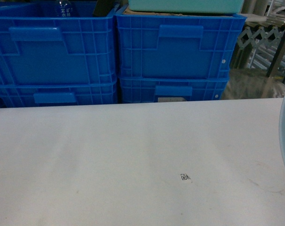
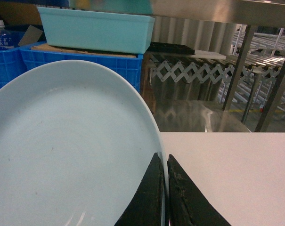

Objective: Place blue tray on left shelf second layer neatly

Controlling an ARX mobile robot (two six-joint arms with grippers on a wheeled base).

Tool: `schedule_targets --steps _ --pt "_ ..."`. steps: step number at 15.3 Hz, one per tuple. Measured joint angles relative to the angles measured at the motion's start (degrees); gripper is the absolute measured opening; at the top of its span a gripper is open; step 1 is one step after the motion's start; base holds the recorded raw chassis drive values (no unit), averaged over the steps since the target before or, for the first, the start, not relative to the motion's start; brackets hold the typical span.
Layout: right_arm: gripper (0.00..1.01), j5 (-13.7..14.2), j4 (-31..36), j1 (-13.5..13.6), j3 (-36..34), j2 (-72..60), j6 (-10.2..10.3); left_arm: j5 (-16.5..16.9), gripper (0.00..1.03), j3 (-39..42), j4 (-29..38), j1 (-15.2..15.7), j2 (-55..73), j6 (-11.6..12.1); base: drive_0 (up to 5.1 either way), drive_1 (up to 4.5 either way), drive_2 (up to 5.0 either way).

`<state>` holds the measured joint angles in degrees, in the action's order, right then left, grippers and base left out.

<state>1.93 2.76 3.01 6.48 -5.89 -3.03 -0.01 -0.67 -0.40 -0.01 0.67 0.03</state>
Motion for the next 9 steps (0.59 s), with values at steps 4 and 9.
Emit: schedule_targets --steps 4,9 --pt "0.02 0.0 0.2 0.0 0.0 0.0 0.0 -0.1 0.98 0.0 0.1 0.0 0.0 0.0 0.0 0.0 0.0" --pt "0.02 0.0 0.3 0.0 0.0 0.0 0.0 0.0 0.98 0.0 0.3 0.0 0.0 0.0 0.0 0.0 0.0"
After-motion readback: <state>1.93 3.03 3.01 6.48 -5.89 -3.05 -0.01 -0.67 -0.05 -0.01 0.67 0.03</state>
